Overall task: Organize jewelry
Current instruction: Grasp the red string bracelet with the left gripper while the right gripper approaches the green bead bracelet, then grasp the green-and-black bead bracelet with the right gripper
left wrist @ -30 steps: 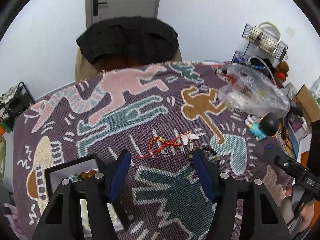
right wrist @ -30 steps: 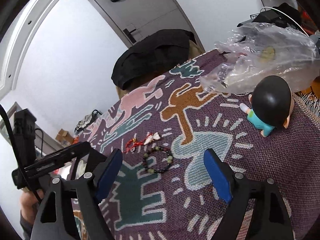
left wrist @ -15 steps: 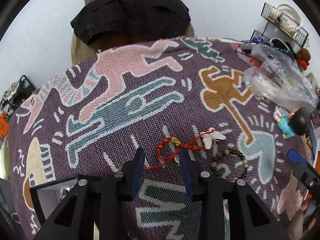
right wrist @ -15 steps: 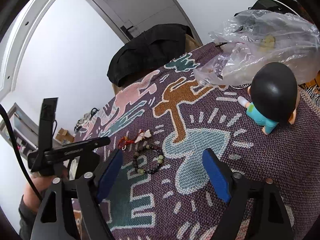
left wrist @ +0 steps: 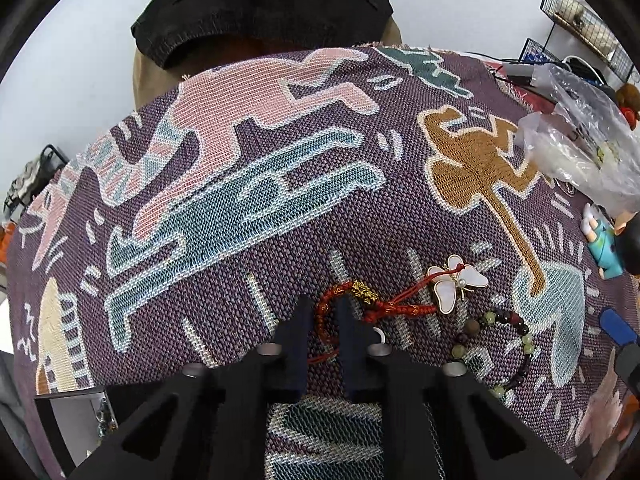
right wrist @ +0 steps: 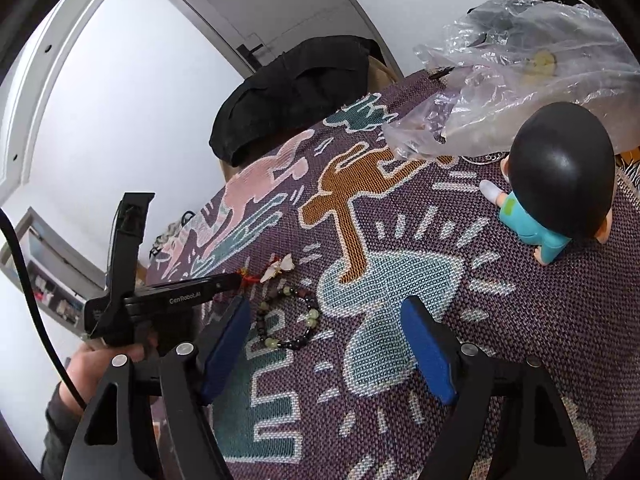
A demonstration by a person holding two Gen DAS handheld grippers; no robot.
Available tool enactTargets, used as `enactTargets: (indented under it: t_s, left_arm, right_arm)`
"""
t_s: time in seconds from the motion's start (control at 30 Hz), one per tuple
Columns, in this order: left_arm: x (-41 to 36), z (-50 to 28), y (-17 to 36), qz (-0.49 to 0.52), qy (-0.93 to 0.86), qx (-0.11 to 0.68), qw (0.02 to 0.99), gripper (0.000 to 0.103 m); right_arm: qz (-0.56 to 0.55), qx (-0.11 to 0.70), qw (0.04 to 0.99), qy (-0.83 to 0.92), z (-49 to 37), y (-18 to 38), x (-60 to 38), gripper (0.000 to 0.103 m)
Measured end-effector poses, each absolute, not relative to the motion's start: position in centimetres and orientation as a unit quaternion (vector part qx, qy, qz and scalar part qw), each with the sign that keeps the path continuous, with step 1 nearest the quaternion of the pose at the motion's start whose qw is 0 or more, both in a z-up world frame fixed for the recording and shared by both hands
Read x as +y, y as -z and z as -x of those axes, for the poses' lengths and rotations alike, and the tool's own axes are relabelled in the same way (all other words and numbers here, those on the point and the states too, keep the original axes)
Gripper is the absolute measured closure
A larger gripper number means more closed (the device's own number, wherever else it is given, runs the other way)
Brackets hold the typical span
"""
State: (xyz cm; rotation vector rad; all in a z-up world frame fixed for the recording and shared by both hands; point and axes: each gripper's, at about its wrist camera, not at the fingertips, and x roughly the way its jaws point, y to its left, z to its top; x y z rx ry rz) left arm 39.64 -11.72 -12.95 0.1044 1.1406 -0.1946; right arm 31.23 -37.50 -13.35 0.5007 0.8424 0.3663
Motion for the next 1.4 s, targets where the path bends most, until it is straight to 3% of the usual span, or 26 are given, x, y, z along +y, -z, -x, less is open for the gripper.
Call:
enactTargets:
  t_s: [0.33, 0.73, 1.07, 1.1, 1.2, 1.23, 1.27, 1.4]
  left_arm:
    - [-10.2, -38.1, 9.8, -0.029, 0.11, 0.5, 0.859, 0.096]
    - [-7.5, -35.7, 3.8, -0.002, 0.122, 0.442, 0.889, 0.096]
    - [-5.6, -34.2, 2.5, 0.016, 0.126, 0.425, 0.896, 0.096]
    - [-5.4, -34.1, 2.5, 0.018, 0.126, 0.424, 0.897, 0.096]
    - [-4.6, -33.8, 2.3, 0.027, 0.125, 0.421, 0.898, 0.096]
    - [-4.3, -33.6, 2.1, 0.029, 0.124, 0.419, 0.899, 0.096]
    - [-4.1, -33.5, 2.0, 0.031, 0.124, 0.418, 0.9, 0.096]
    - [-3.0, -32.8, 1.4, 0.039, 0.121, 0.41, 0.903, 0.096]
  right_arm:
    - [-0.206, 0.423, 0.865, -0.175, -32.2, 13.8, -34.8, 0.025]
    - [-0.055, 0.456, 0.873, -0.164, -33.1, 13.8, -28.4, 0.019]
    - [-0.004, 0.466, 0.871, -0.156, -33.5, 15.1, -25.9, 0.02]
    - [0.002, 0.466, 0.871, -0.158, -33.5, 15.2, -25.5, 0.022]
    - [0.047, 0.46, 0.874, -0.149, -33.3, 15.1, -24.1, 0.047]
    - [0.057, 0.458, 0.874, -0.149, -33.2, 15.0, -23.8, 0.061]
    - [0.055, 0.459, 0.873, -0.158, -33.3, 14.9, -23.7, 0.084]
    - [0.062, 0.457, 0.868, -0.186, -33.0, 14.7, -22.8, 0.087]
